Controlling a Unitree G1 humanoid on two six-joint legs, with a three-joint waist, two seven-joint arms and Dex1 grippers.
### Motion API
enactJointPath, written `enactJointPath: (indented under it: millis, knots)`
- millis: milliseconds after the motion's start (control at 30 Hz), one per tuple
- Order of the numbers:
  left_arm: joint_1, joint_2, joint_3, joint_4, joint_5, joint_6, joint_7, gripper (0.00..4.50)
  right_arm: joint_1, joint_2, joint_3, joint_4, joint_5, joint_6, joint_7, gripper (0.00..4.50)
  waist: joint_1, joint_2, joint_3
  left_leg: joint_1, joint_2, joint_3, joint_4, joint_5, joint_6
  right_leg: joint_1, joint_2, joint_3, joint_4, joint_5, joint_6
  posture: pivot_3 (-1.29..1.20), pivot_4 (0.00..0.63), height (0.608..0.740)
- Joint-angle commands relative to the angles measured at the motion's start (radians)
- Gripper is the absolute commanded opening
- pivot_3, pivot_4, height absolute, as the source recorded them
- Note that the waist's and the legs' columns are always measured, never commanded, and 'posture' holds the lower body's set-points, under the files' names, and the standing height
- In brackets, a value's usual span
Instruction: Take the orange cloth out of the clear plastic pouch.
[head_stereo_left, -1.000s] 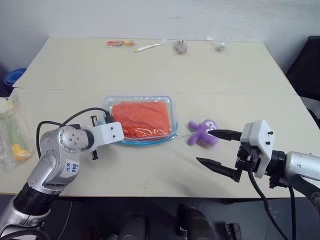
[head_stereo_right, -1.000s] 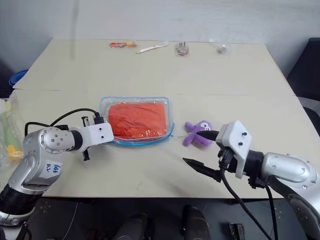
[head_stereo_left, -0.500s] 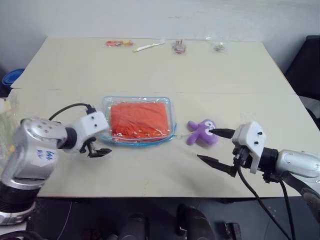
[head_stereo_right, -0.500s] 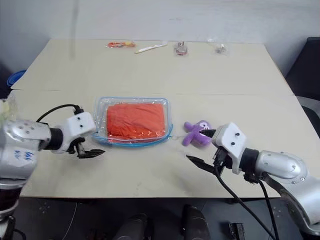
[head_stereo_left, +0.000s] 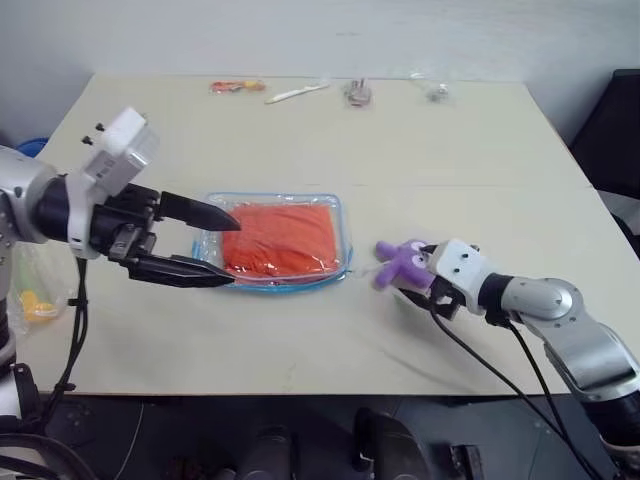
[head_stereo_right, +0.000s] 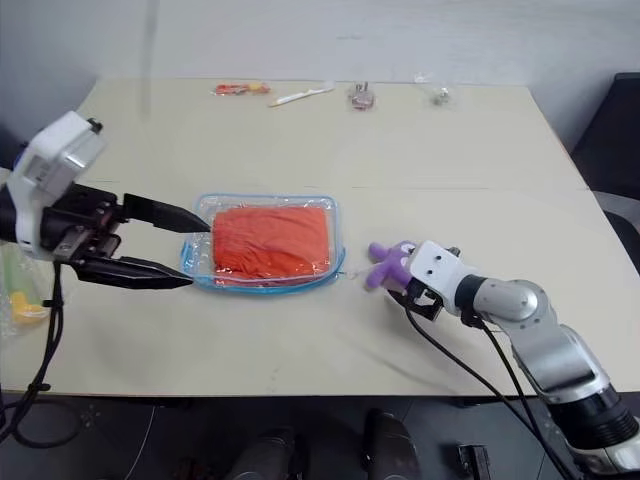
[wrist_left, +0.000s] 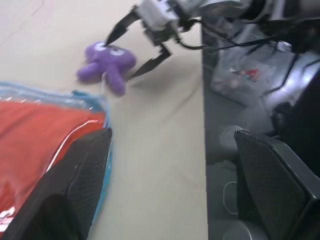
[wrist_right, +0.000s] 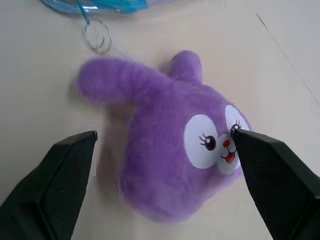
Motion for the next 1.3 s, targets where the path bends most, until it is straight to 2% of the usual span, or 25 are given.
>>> enactJointPath:
  millis: [33, 267, 433, 700, 867, 1067, 1300]
  knots:
    - [-0.021, 0.003, -0.040, 0.032, 0.013, -0.100, 0.019, 4.17, -0.011, 0.013, 0.003, 0.012, -0.032, -0.017, 0.013, 3.89, -0.006, 0.000, 0.000, 0.000, 0.000, 0.000, 0.000, 0.000, 0.000, 0.000, 0.000, 0.000, 0.000, 0.000, 0.000, 0.00, 0.150, 0.740]
    - [-0.026, -0.002, -0.081, 0.090, 0.019, -0.202, 0.057, 4.17, 0.011, 0.024, -0.023, -0.018, -0.034, -0.004, 0.032, 1.48, -0.012, 0.000, 0.000, 0.000, 0.001, -0.001, 0.000, 0.000, 0.000, 0.000, 0.000, -0.001, 0.000, 0.000, 0.000, 0.00, 0.150, 0.740]
    - [-0.029, -0.008, -0.097, 0.108, 0.012, -0.238, 0.069, 4.17, 0.050, 0.002, -0.068, -0.127, 0.021, 0.100, 0.058, 0.01, -0.010, 0.000, 0.000, 0.000, 0.000, -0.001, 0.000, 0.000, 0.000, 0.000, 0.000, -0.001, 0.000, 0.000, 0.000, 0.00, 0.150, 0.740]
    - [-0.041, -0.038, -0.122, 0.130, -0.002, -0.269, 0.065, 4.17, 0.182, -0.069, -0.179, -0.465, 0.252, 0.452, 0.141, 0.01, -0.002, 0.000, 0.000, 0.000, 0.000, -0.002, 0.000, 0.000, 0.000, 0.000, 0.000, -0.001, 0.000, 0.000, 0.000, 0.00, 0.150, 0.740]
    - [-0.058, -0.059, -0.152, 0.138, -0.004, -0.271, 0.057, 4.17, 0.216, -0.037, -0.116, -0.595, 0.362, 0.606, 0.102, 0.01, 0.005, 0.000, 0.000, 0.000, 0.000, -0.002, 0.000, 0.000, 0.000, 0.000, 0.000, 0.000, 0.000, 0.000, 0.000, 0.00, 0.150, 0.740]
    - [-0.106, -0.088, -0.187, 0.185, 0.016, -0.289, 0.052, 4.17, 0.185, -0.023, 0.034, -0.594, 0.296, 0.617, 0.011, 0.01, 0.005, -0.001, 0.000, 0.000, 0.000, -0.001, 0.001, 0.000, 0.000, 0.000, 0.000, 0.000, 0.001, 0.000, 0.000, 0.00, 0.150, 0.740]
    - [-0.107, -0.117, -0.204, 0.184, 0.030, -0.312, 0.063, 4.17, 0.191, 0.028, 0.066, -0.560, 0.274, 0.587, -0.050, 0.01, -0.005, -0.001, -0.001, 0.001, 0.000, -0.001, 0.001, 0.000, 0.000, 0.000, 0.001, 0.000, 0.001, 0.000, 0.000, 0.00, 0.150, 0.740]
